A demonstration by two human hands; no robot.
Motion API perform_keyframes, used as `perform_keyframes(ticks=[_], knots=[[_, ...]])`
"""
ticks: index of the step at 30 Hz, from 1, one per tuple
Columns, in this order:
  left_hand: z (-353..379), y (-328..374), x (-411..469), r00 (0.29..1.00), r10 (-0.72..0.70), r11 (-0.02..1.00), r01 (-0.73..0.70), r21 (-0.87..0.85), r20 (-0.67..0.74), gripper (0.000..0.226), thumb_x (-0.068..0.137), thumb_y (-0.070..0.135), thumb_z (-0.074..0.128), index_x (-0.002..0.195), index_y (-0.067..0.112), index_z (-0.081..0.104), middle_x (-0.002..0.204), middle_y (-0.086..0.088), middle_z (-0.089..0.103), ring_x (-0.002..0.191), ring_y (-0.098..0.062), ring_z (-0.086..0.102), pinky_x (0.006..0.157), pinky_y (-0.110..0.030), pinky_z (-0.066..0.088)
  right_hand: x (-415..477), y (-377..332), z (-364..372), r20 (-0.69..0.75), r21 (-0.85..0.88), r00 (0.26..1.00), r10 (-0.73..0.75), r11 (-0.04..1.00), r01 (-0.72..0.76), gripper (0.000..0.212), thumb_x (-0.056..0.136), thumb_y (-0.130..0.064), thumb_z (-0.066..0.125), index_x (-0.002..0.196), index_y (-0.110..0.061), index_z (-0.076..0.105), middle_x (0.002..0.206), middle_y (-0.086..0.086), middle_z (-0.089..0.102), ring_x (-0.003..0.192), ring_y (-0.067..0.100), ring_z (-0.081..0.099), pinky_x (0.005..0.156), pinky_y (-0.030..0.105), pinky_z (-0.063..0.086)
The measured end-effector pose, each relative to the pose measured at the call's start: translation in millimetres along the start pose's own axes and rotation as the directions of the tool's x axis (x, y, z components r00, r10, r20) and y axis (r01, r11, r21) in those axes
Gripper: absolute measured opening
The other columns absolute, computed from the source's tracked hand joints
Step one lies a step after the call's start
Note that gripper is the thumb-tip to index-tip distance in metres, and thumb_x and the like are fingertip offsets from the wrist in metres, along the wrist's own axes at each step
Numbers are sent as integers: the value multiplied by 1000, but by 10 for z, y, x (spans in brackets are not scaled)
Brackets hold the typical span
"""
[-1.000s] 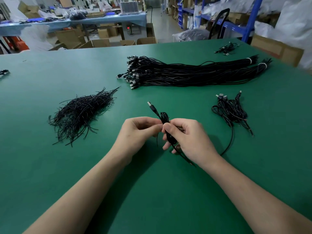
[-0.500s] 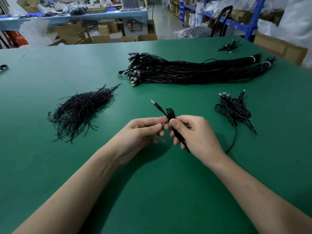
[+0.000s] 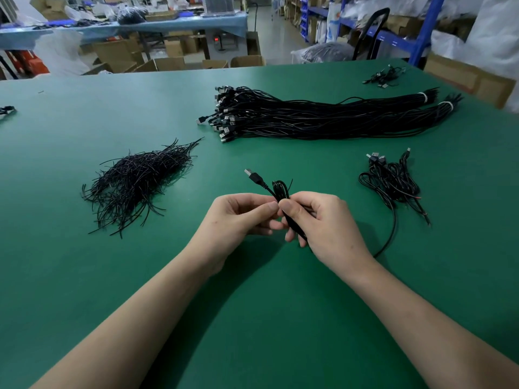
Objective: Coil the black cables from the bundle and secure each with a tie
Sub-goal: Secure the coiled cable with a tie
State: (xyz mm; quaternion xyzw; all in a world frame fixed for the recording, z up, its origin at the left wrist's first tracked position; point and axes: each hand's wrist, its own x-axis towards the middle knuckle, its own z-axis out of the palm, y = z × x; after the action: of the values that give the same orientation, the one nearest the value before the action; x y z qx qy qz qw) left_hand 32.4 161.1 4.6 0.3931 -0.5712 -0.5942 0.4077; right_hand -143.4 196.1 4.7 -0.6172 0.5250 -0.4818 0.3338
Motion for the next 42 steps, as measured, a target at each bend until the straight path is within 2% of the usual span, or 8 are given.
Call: perform_keyframes(ticks=[8,11,16,23,29,32,37,42], knots=[[-4,7,3,1000,16,999,-15,33,-18,8,88,15,76,91,19,82,80,0,74,72,-8,65,71,-21,54,8,20,-8,1,-10,1000,5,1000,-5,26,101,-25,60,80,-15,71,66,1,70,44,8,56,46,22,44],[-18,10,6,997,-42,995,47,-85,63,22,81,32,77,99,20,82,82,3,72,75,-6,63,74,-21,53,15,16,-24,-4,9,1000,9,1000,-9,26,102,-26,60,80,-15,70,66,1,70,43,7,55,46,22,44],[-49,-21,20,980,-49,958,100,-268,191,28,83,26,72,108,17,80,92,0,74,81,-6,66,76,-22,55,22,15,-36,-20,76,1000,21,997,-20,25,102,-23,58,83,-11,70,64,1,67,43,4,56,45,20,42],[-40,-70,43,998,15,998,-11,-65,63,21,83,25,72,101,32,81,92,9,76,81,0,62,70,-18,46,11,9,-4,22,169,1000,12,986,-16,27,103,-26,58,83,-13,69,69,4,69,48,8,60,45,20,43],[-13,-85,43,998,54,996,-52,-66,29,21,82,22,73,100,27,81,89,6,76,73,-1,61,70,-20,44,7,-8,-6,89,302,996,11,953,-37,30,98,-40,58,84,-17,72,72,5,70,58,25,64,47,25,45],[-13,-97,49,998,66,996,-65,-66,14,19,81,21,80,100,21,79,84,5,75,71,-3,61,71,-23,43,7,-19,1,104,336,995,7,941,-42,32,96,-42,59,84,-15,72,71,4,69,57,20,63,46,22,44],[26,-101,37,995,102,994,-101,-46,8,39,83,23,74,116,2,72,83,-1,71,80,-16,57,74,-29,39,-5,-47,13,112,340,994,12,939,-50,34,94,-42,60,86,-11,72,70,5,70,56,19,62,46,21,43],[31,-49,9,988,72,993,-58,-106,138,22,93,23,65,104,6,74,80,-11,62,84,-29,48,83,-43,25,-26,-76,8,126,363,991,40,928,-84,31,90,-43,64,83,-15,75,69,5,70,54,16,60,45,18,41]])
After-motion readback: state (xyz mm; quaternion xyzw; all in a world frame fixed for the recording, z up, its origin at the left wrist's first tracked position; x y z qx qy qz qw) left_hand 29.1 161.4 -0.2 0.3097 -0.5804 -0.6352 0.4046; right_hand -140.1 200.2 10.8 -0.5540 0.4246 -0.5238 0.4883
